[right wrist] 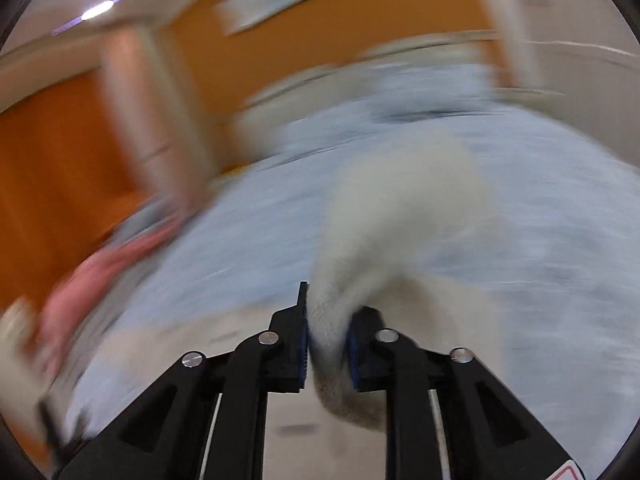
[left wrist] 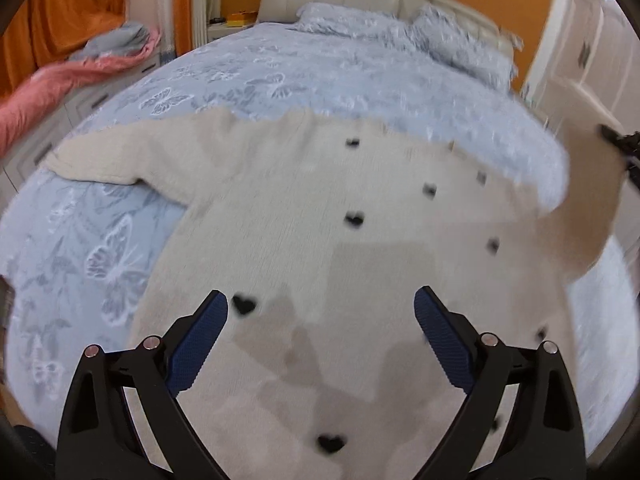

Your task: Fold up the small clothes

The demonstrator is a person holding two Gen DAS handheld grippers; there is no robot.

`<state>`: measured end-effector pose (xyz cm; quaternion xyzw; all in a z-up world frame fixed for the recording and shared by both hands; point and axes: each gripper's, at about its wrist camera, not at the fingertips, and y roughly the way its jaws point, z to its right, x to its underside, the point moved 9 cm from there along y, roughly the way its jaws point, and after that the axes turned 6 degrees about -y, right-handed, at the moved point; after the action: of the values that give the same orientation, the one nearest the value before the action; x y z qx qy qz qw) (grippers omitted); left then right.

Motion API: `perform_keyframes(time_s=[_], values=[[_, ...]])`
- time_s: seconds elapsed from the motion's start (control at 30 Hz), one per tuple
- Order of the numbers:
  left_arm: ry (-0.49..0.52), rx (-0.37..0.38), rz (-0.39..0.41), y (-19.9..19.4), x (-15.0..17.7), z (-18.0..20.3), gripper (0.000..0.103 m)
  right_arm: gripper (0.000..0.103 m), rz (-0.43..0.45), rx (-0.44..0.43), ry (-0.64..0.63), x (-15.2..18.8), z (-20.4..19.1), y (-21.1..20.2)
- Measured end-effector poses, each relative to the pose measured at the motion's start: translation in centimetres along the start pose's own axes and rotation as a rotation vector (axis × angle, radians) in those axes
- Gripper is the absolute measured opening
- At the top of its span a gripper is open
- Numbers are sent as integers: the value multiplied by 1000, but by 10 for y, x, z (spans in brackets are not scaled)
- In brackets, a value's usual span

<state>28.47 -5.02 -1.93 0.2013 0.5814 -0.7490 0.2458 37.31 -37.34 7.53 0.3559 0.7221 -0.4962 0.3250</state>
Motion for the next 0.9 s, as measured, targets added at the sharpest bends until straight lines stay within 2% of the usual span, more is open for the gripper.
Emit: perform_keyframes(time_s=[0.03,0.07,0.13,0.2,0.27,0.3,0.37,0.47,0.53,0.57,0.6,0.63,0.67,0.7,0.73,0.8,0.83,0.87,0.9], values=[[-36,37,-6,2,-8,2,93,37,-19,-40,-34,9,-27,13],[-66,58,-16,6,-15,4,93,39,-49,-59,-82,25,-56,32],[-120,103,-42,15,-28,8,95,39,-105,-4,-114,59,-73,53],[-150,147,-69,30,-43,13,96,40,-135,54,-60,83,-55,49],[-159,158,-95,53,-55,16,98,54,-131,185,14,107,-12,20],[-167,161,-112,66,-58,16,98,66,-132,244,34,114,4,10],[-210,135,-171,105,-59,9,98,66,-163,344,67,138,37,-10],[-346,101,-212,142,-59,-9,96,66,-280,375,74,172,64,-14],[-406,100,-177,145,-67,-14,93,66,-315,360,46,180,63,-5],[-406,95,-165,144,-70,-13,85,66,-322,355,36,183,62,1],[-384,93,-157,144,-76,-10,64,65,-330,357,19,183,56,5],[-351,101,-162,145,-79,-4,53,54,-344,370,-11,183,56,19],[-319,102,-175,147,-81,2,34,41,-357,381,-27,180,60,28],[-292,99,-180,147,-85,7,23,13,-360,399,-27,175,64,32],[-265,87,-173,149,-89,7,21,11,-328,401,14,160,72,29],[-199,78,-134,143,-94,15,13,10,-199,372,156,131,94,5],[-174,66,-124,142,-93,17,12,8,-171,388,196,130,105,-6],[-164,50,-132,147,-89,16,12,8,-168,418,218,137,117,-11],[-161,42,-148,152,-84,14,12,7,-240,472,243,158,136,-7]])
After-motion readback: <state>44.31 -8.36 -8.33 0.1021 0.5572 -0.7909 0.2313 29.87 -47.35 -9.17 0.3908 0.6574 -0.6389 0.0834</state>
